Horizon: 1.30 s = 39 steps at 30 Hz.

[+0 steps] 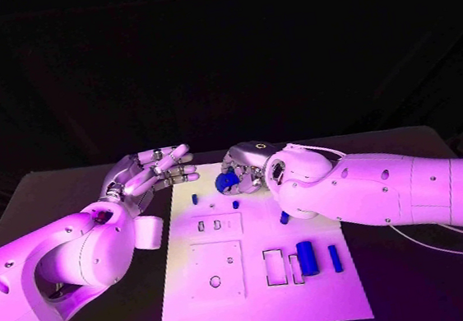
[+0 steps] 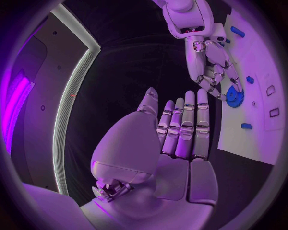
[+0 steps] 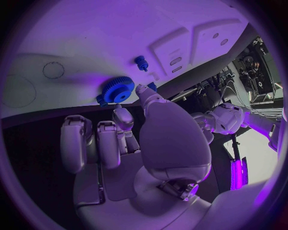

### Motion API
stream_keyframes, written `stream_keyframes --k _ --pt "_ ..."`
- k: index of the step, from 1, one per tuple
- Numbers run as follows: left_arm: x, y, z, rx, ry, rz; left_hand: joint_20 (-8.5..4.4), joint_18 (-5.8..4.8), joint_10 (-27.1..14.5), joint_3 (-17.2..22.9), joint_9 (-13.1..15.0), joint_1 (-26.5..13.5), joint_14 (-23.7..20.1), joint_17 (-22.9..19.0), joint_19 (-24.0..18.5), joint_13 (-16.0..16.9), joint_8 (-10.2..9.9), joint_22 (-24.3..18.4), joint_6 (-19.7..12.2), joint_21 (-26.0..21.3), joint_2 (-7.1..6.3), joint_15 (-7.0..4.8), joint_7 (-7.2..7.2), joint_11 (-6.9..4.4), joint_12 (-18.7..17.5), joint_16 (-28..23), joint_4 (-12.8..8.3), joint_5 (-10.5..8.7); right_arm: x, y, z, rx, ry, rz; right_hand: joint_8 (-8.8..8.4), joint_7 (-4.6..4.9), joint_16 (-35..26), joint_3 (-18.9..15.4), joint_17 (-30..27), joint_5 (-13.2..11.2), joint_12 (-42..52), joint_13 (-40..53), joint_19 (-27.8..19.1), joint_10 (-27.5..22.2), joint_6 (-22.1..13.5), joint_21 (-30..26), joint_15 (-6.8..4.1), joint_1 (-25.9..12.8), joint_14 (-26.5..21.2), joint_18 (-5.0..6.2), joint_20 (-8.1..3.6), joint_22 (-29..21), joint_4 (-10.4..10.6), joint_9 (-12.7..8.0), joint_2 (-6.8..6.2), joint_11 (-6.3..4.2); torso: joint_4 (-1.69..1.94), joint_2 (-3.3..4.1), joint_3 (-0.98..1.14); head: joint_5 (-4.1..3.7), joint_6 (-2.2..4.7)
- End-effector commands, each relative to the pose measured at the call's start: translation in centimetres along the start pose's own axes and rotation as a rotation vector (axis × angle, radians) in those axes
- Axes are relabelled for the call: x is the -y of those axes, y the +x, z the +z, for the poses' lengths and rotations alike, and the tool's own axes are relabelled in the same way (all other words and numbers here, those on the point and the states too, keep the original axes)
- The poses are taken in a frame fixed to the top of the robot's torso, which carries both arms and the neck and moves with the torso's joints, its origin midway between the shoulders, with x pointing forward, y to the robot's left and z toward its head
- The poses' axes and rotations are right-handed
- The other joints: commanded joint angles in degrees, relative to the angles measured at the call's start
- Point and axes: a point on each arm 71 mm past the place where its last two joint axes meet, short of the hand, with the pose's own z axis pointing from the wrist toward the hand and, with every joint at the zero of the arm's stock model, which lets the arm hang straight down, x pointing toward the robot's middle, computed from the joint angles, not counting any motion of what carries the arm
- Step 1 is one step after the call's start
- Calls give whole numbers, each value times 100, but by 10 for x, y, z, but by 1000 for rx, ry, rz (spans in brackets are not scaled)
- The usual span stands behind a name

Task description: Assemble the parts on the task board

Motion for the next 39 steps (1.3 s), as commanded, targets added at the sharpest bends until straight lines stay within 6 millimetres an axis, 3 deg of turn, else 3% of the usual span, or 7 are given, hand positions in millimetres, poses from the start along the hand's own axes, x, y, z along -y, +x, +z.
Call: stream_keyframes --k 1,17,25,32,35,39 --pt "1 2 0 -17 6 -7 1 15 -18 7 -3 12 -3 7 -43 3 -31 8 -17 30 46 16 33 13 -39 -38 -30 2 1 3 0 -38 2 -5 -41 -4 26 -33 804 -34 27 7 4 -4 -9 -30 48 -80 454 -85 53 556 42 -10 -4 49 2 1 0 1 -9" --pt "1 2 0 -21 2 -8 3 14 -24 8 -3 17 -8 13 -51 3 -38 9 -21 34 48 19 36 16 -47 -48 -38 2 8 4 0 -42 43 -1 -71 0 47 -47 847 47 66 42 4 13 -5 -35 53 -48 462 -84 62 561 112 -20 48 52 -3 1 0 12 -8" --pt "1 1 0 -22 0 -8 3 14 -24 8 -3 17 -8 13 -51 3 -38 9 -21 34 48 19 36 16 -47 -48 -38 2 12 -3 -12 43 11 38 -44 -24 82 -28 918 173 241 210 65 157 107 32 40 32 478 -104 57 643 123 -8 77 32 1 -1 5 11 3" --pt "1 -3 0 -14 -1 -5 3 14 -24 8 -3 17 -8 13 -51 3 -38 9 -21 34 48 19 36 16 -47 -48 -38 2 27 -21 -36 126 -36 143 -45 -38 62 42 874 236 349 313 28 247 158 -18 23 152 467 -89 43 598 73 -9 125 13 -50 -16 -6 3 25" --pt "1 -5 0 -10 -2 -4 4 14 -30 8 -4 20 -10 16 -55 3 -43 10 -25 35 47 20 36 18 -53 -53 -43 2 47 -31 -51 105 -35 219 -58 -36 3 92 760 223 306 272 -88 197 176 -161 21 245 436 -47 38 454 13 -16 151 13 -83 -31 -9 -1 38" --pt "0 -7 1 -7 -3 -3 4 14 -30 9 -3 22 -10 17 -56 3 -43 10 -25 36 47 20 35 17 -54 -54 -45 2 82 -40 -76 54 -39 300 -73 -34 -28 161 715 164 242 212 -157 122 231 -253 15 487 421 -25 31 378 -185 -26 174 10 -161 -53 -16 -26 47"
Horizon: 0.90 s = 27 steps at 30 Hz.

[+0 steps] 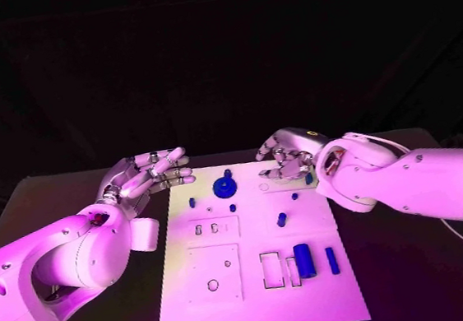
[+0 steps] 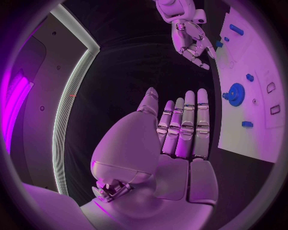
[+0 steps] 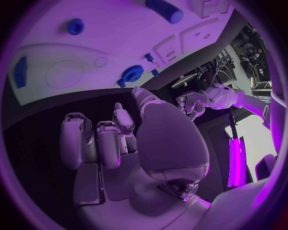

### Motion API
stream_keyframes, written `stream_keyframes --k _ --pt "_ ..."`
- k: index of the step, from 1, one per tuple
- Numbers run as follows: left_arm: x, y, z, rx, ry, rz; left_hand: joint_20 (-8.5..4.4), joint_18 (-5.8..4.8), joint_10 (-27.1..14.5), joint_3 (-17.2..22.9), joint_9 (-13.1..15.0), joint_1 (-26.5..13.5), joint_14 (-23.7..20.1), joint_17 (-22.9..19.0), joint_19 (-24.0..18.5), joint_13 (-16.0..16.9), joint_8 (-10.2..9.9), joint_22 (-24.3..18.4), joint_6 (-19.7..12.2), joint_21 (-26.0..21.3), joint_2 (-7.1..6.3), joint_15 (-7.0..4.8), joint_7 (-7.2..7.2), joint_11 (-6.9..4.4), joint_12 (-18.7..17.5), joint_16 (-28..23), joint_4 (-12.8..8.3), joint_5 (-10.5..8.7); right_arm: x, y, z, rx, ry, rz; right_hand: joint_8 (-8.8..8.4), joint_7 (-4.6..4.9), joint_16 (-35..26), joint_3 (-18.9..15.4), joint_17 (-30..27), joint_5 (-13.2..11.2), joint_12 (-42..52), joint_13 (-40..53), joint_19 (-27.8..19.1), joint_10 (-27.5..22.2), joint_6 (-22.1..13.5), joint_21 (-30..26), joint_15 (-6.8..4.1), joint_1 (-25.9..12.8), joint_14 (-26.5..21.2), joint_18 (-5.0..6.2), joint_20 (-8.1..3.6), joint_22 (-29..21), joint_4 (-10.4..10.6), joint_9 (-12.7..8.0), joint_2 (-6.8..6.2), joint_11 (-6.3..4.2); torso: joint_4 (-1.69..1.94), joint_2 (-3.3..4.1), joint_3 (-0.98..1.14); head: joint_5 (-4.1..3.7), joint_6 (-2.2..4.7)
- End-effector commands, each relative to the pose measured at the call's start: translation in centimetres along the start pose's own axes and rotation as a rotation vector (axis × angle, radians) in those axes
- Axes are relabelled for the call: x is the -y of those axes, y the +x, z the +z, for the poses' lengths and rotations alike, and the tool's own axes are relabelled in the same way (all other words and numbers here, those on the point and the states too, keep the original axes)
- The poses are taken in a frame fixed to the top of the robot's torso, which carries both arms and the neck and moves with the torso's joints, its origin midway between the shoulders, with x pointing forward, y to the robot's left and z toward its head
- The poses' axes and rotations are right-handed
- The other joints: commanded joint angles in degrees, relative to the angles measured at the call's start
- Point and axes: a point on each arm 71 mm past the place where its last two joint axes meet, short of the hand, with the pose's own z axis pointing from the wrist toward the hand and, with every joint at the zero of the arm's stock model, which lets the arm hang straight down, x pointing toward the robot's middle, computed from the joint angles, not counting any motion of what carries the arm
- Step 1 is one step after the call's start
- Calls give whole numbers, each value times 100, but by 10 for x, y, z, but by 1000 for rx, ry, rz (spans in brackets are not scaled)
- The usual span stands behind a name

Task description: Assemble the parts on the task board

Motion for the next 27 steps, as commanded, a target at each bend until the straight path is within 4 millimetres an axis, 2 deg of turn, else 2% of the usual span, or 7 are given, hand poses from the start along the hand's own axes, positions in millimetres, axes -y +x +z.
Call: stream_keyframes --k 1,5,12,15,21,23,27 --pt "1 1 1 -22 4 -8 5 14 -30 -6 -3 24 -10 6 -56 3 -21 5 -4 36 47 20 13 17 -27 -21 -31 2 15 -7 -14 -53 -64 146 -34 -1 1 10 733 -63 -29 -18 -14 -36 58 0 -4 120 404 -29 2 388 -125 -16 -5 1 -98 -29 -6 -23 7" --pt "0 0 2 -20 3 -8 5 14 -29 -4 -3 29 -8 8 -58 3 -21 5 -2 37 48 20 11 16 -28 -22 -36 3 45 -17 -33 -63 -38 163 -77 -5 5 -30 745 -91 -51 -39 -23 -58 26 -16 -1 138 407 -27 4 380 -176 -36 -51 2 -153 -45 15 -8 18" --pt "-1 0 4 -22 4 -9 6 15 -20 3 0 45 -6 14 -63 6 -20 6 6 40 52 18 5 11 -26 -26 -49 5 79 -22 -52 -53 24 161 -158 1 6 -90 752 -77 -55 -45 -36 -61 -64 -39 2 135 408 -22 5 368 -213 -70 -79 7 -205 -62 52 -37 34" --pt "-1 1 5 -23 4 -9 6 15 -20 3 0 45 -6 14 -63 6 -20 6 6 40 52 18 5 11 -26 -26 -49 5 88 -20 -55 -56 44 159 -197 13 6 -129 755 -68 -68 -58 -51 -75 -107 -61 8 126 409 -17 9 351 -225 -86 -92 17 -206 -57 64 -40 21" --pt "-2 0 5 -23 3 -9 6 15 -20 3 0 45 -6 14 -63 6 -20 6 6 40 52 18 5 11 -26 -26 -49 5 95 -9 -54 -65 67 157 -232 35 5 -171 756 -54 -85 -76 -80 -94 -147 -101 21 116 409 -7 16 317 -234 -101 -97 34 -204 -56 54 -46 -19" --pt "-2 0 6 -23 3 -10 6 15 -20 3 0 45 -6 14 -63 6 -20 6 6 40 52 18 5 11 -26 -26 -49 5 98 -4 -52 -70 75 156 -236 37 6 -177 759 -52 -85 -76 -86 -95 -153 -109 23 114 409 -6 18 310 -235 -103 -97 37 -183 -59 53 -58 -57" --pt "-2 0 6 -22 2 -9 6 15 -20 3 0 45 -6 14 -63 6 -20 6 6 40 52 18 5 11 -26 -26 -49 5 101 3 -51 -78 87 155 -239 39 10 -182 767 -50 -78 -69 -82 -89 -156 -105 24 112 411 -7 19 315 -235 -104 -96 39 -174 -55 54 -58 -77"
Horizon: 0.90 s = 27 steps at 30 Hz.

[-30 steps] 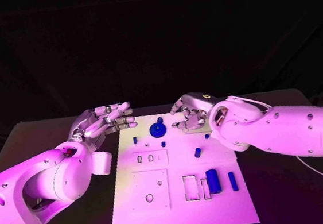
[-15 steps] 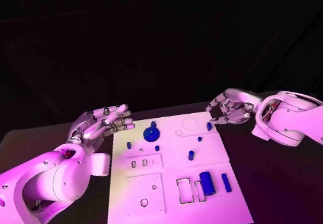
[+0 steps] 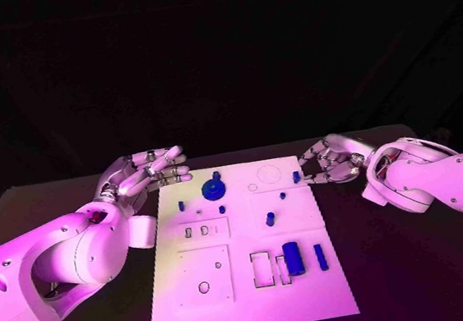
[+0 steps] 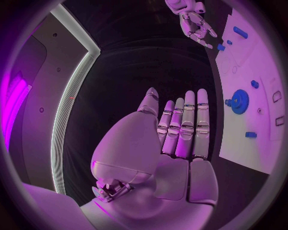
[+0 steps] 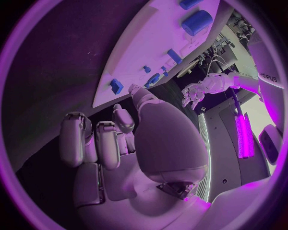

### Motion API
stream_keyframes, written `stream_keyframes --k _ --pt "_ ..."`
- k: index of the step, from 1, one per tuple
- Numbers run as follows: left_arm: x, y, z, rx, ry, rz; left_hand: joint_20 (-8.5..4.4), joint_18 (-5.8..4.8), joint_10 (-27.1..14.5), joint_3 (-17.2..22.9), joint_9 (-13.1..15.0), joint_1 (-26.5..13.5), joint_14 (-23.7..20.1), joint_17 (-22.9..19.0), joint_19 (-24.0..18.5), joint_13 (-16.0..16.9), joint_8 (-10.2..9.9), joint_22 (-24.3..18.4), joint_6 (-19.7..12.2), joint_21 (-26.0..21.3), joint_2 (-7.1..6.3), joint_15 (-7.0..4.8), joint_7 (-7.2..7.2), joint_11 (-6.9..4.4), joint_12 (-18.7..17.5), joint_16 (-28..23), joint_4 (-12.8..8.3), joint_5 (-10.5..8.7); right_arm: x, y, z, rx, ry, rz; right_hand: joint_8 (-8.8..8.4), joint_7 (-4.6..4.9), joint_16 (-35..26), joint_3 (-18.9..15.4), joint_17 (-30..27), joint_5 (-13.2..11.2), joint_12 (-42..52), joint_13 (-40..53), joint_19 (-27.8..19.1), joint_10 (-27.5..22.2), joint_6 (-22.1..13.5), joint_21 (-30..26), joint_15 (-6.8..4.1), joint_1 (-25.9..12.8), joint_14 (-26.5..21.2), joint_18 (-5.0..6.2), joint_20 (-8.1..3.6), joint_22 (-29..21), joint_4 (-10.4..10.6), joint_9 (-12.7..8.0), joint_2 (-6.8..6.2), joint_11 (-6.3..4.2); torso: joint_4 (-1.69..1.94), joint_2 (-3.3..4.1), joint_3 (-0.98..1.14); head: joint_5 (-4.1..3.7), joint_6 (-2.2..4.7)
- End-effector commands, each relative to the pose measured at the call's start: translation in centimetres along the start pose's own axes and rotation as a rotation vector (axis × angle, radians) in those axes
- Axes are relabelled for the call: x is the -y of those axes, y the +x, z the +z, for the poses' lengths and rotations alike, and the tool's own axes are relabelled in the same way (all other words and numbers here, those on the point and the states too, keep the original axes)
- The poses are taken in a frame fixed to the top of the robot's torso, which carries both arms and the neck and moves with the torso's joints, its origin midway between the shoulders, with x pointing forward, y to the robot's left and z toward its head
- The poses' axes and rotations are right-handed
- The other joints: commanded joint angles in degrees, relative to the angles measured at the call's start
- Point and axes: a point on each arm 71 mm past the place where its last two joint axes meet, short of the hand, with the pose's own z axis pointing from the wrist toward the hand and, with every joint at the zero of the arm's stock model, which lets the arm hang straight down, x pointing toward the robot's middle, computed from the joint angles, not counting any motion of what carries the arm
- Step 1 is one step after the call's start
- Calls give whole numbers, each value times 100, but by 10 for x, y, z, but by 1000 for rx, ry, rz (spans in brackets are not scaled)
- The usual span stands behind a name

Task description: Assemble the parts on the task board

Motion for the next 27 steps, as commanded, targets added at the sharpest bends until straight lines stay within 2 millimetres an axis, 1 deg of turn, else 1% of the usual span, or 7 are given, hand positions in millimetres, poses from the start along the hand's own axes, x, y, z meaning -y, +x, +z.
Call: stream_keyframes --k 1,6,16,20,21,24,27 --pt "1 2 1 -22 6 -8 -15 14 -20 -12 0 21 -6 9 -42 6 -20 8 6 17 28 18 5 11 -27 -26 -34 5 2 5 1 -18 -5 4 -28 14 10 -31 768 17 -30 3 -21 -32 -47 -16 24 5 411 -6 -1 317 2 -9 -49 14 21 3 0 -6 -20" --pt "1 2 0 -20 6 -8 -15 14 -20 -12 0 21 -6 9 -42 6 -20 8 6 17 28 18 5 11 -27 -26 -34 5 4 9 4 -17 5 1 -28 17 12 -33 771 24 -21 12 -17 -25 -44 -12 26 5 412 -8 0 321 2 -9 -40 17 12 2 2 -6 -33" --pt "1 1 1 -20 5 -8 -15 14 -20 -12 0 21 -6 9 -42 6 -20 8 6 17 28 18 5 11 -27 -26 -34 5 6 12 13 7 29 -5 -10 23 19 -38 787 83 33 61 15 25 21 18 36 -8 416 -17 12 362 10 -4 58 23 23 2 3 -8 -48" --pt "1 1 0 -18 6 -7 -14 15 -16 -10 1 28 -5 14 -47 7 -21 9 10 19 30 16 4 9 -27 -31 -42 4 5 13 16 8 34 -7 0 19 20 -16 790 92 45 71 21 37 60 21 34 15 417 -18 13 369 -3 -1 119 18 20 2 12 5 -53" --pt "1 1 0 -18 6 -7 -14 15 -16 -10 1 28 -5 14 -47 7 -21 9 10 19 30 16 4 9 -27 -31 -42 4 5 14 17 7 35 -11 3 18 20 0 791 72 51 76 22 42 76 21 32 36 418 -18 13 371 -18 -1 146 15 18 1 12 5 -55" --pt "1 0 0 -15 7 -6 -14 15 -16 -10 1 28 -5 14 -47 7 -21 9 10 19 30 16 4 9 -27 -31 -42 4 5 15 19 4 36 -18 21 11 22 54 799 -119 85 108 42 74 154 37 25 99 420 -23 9 396 -68 3 233 8 17 1 10 14 -53" --pt "1 0 1 -14 7 -6 -14 15 -16 -10 1 28 -5 14 -47 7 -21 9 10 19 30 16 4 9 -27 -31 -42 4 5 17 20 1 36 -22 33 5 25 79 806 -180 112 133 50 98 207 44 21 115 422 -25 6 408 -89 5 268 2 20 1 10 14 -52"
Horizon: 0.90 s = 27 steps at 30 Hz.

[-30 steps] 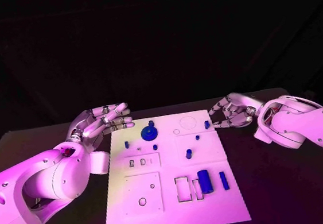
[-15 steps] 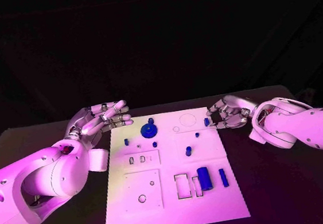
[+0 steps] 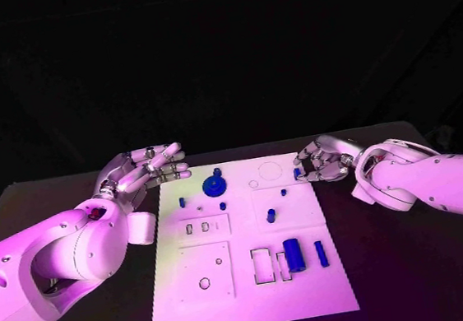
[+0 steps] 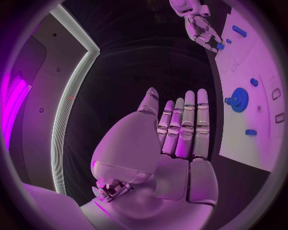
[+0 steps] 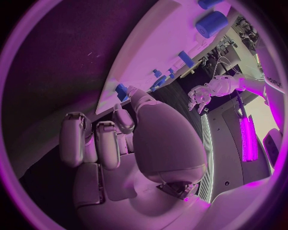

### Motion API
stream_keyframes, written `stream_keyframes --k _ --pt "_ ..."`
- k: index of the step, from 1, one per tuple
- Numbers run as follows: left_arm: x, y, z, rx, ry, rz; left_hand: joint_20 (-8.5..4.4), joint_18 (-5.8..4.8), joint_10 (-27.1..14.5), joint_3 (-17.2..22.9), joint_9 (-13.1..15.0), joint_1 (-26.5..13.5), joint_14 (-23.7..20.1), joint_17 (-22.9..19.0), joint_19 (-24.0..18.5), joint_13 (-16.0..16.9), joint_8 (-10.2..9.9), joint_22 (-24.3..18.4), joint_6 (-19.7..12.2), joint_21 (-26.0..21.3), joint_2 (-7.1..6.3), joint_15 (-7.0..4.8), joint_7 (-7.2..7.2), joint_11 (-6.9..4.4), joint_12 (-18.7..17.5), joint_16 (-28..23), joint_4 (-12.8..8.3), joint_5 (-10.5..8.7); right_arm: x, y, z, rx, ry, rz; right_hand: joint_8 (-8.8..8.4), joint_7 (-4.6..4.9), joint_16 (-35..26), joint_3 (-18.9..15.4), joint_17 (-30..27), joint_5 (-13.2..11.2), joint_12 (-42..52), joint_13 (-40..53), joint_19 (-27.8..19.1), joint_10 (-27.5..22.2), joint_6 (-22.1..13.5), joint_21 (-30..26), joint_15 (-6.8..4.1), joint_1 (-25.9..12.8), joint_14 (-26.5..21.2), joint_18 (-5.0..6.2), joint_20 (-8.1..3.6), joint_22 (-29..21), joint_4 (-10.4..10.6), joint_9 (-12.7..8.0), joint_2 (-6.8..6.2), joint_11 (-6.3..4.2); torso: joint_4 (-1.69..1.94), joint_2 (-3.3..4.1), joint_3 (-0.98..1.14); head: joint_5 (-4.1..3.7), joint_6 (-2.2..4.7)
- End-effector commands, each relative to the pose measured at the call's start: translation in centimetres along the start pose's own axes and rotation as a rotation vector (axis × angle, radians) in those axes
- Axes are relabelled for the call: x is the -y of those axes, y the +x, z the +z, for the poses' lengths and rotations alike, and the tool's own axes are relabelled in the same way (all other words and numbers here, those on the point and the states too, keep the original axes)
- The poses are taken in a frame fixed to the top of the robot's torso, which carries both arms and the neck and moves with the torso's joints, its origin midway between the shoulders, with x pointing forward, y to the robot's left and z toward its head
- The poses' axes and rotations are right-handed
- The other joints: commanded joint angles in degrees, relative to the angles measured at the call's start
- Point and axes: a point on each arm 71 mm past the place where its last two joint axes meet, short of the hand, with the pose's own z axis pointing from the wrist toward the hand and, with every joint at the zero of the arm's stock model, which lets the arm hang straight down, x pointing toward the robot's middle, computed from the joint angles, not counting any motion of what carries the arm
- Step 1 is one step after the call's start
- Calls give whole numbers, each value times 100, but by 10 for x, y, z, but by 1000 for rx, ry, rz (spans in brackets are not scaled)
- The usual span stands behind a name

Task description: Assemble the parts on the task board

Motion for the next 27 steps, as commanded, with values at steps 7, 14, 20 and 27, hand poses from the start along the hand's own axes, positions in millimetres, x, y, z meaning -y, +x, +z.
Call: stream_keyframes --k 7,14,20,27 --pt "1 1 0 -15 8 -6 8 14 -17 7 1 29 -6 7 -27 7 -23 10 9 20 31 16 5 10 -29 -33 -28 4 0 3 2 -4 7 -20 54 -11 26 30 805 -54 64 50 62 77 120 32 14 -8 423 -29 1 420 -41 10 73 1 -11 1 4 16 7" --pt "1 1 0 -15 7 -6 8 14 -17 7 1 29 -6 7 -27 7 -23 10 9 20 31 16 5 10 -29 -33 -28 4 -1 4 3 -8 8 -22 67 -18 29 39 812 -57 75 60 65 87 161 34 9 -10 424 -30 -3 425 -50 13 80 -6 -11 1 4 13 -1" --pt "1 1 0 -14 7 -6 8 14 -17 7 1 29 -6 7 -27 7 -23 10 9 20 31 16 5 10 -29 -33 -28 4 -1 5 3 -10 8 -25 117 -48 31 62 818 -62 114 96 77 125 291 43 -8 -25 426 -33 -15 442 -63 27 111 -29 -6 1 3 9 -9" --pt "1 1 0 -14 6 -6 8 14 -17 7 1 29 -6 7 -27 7 -23 10 9 20 31 16 5 10 -29 -33 -28 4 -2 6 4 -10 7 -25 180 -94 37 88 832 -66 177 159 107 188 429 76 -38 -39 430 -42 -38 482 -78 46 152 -67 -6 2 4 14 -16"
